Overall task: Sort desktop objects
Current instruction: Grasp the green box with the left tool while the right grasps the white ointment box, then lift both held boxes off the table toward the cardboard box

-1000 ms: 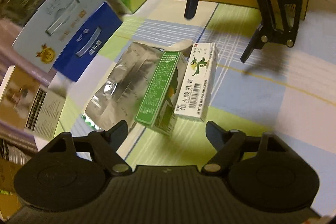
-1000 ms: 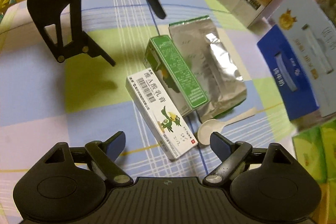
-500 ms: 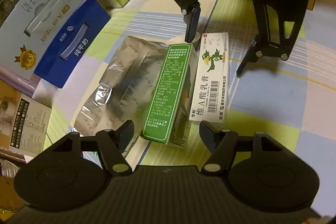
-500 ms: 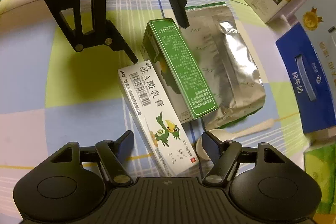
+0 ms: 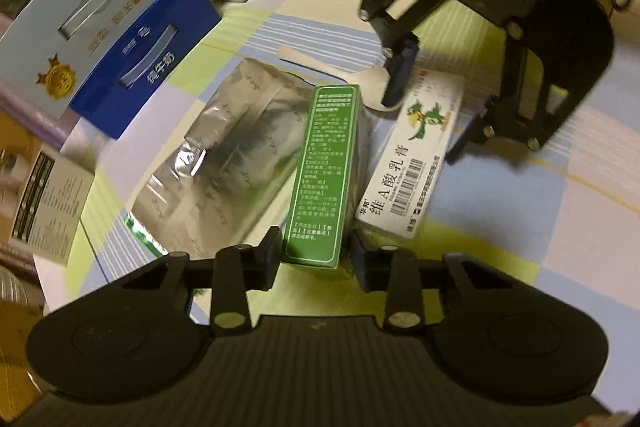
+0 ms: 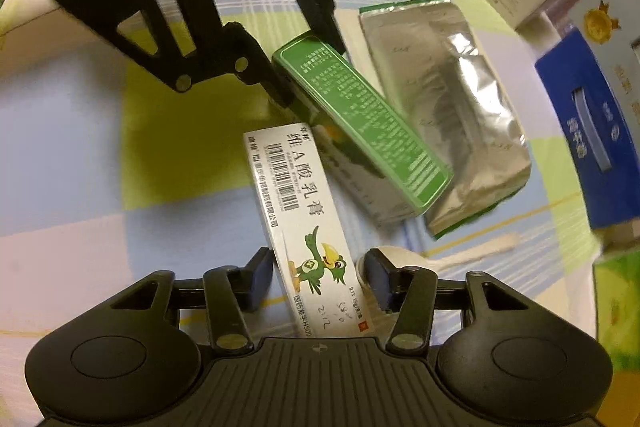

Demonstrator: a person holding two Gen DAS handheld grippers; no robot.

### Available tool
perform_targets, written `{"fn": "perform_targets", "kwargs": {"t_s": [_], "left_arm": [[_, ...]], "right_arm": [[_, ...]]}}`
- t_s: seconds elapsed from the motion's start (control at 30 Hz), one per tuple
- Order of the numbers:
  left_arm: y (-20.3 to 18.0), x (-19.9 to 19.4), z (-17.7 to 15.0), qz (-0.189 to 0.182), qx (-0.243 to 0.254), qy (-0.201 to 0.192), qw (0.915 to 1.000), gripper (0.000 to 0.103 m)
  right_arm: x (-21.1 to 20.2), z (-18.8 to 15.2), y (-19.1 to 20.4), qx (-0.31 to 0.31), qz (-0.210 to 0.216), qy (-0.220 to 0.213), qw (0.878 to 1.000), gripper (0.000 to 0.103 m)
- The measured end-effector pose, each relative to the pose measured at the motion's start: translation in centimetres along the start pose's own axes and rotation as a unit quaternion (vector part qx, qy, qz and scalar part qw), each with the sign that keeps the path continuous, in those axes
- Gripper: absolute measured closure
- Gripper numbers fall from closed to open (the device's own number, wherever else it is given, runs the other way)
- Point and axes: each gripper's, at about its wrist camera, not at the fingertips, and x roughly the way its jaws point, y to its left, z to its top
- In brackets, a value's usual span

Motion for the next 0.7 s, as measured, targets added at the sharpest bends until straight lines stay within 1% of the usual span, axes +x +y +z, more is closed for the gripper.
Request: {"fn": "perform_targets", "kwargs": {"t_s": [0.07,0.1,0.17,0.2,0.3,0.33,0.43,0.5,0.6,0.67,0.7], "left_arm": [[-0.7,-0.6,0.0,-0.002,-0.016,0.000,0.9999,0.076],[-1.0,-0.9,-0.1,-0.008,-0.025,0.001,0.9997,0.078],[-1.7,-1.6,-0.3,-0.010,-0.044,0.007,0.9989,0.078],[-2.1,-1.9,-0.5,-0.009,-0.050,0.010,0.9987,0.078],[-3.1,-3.1,-1.3,-0.018,-0.079,0.012,0.9966,0.078],[-3.4,-3.5,-1.6,-0.021,-0.091,0.012,0.9956,0.078],[-4.3,-4.7,-2.7,-0.033,-0.132,0.010,0.9906,0.078],[-5.5,-5.7,-3.6,-0.043,-0.158,0.010,0.9864,0.078],[-7.5,-7.0,-4.8,-0.052,-0.187,0.015,0.9808,0.078],[-8.9,-7.8,-5.5,-0.058,-0.199,0.018,0.9780,0.078],[-9.4,-8.1,-5.8,-0.059,-0.205,0.018,0.9767,0.078]], "right_arm": [[-0.4,-0.1,0.7,0.035,0.001,0.014,0.999,0.058],[-0.7,-0.2,0.9,0.055,0.010,0.020,0.998,0.062],[-1.2,-0.7,1.5,0.100,0.039,0.023,0.994,0.064],[-1.5,-1.0,2.0,0.122,0.045,0.024,0.991,0.065],[-2.2,-2.0,3.6,0.166,0.034,0.023,0.985,0.065],[-2.6,-2.5,4.2,0.189,0.035,0.020,0.981,0.065],[-3.6,-3.8,5.6,0.250,0.039,0.010,0.967,0.065],[-4.4,-4.8,6.4,0.292,0.034,0.004,0.956,0.066],[-5.6,-6.2,7.3,0.370,0.033,-0.009,0.928,0.066],[-6.4,-7.3,8.3,0.404,0.029,-0.021,0.914,0.066],[-6.6,-7.5,8.6,0.414,0.030,-0.027,0.909,0.066]]}}
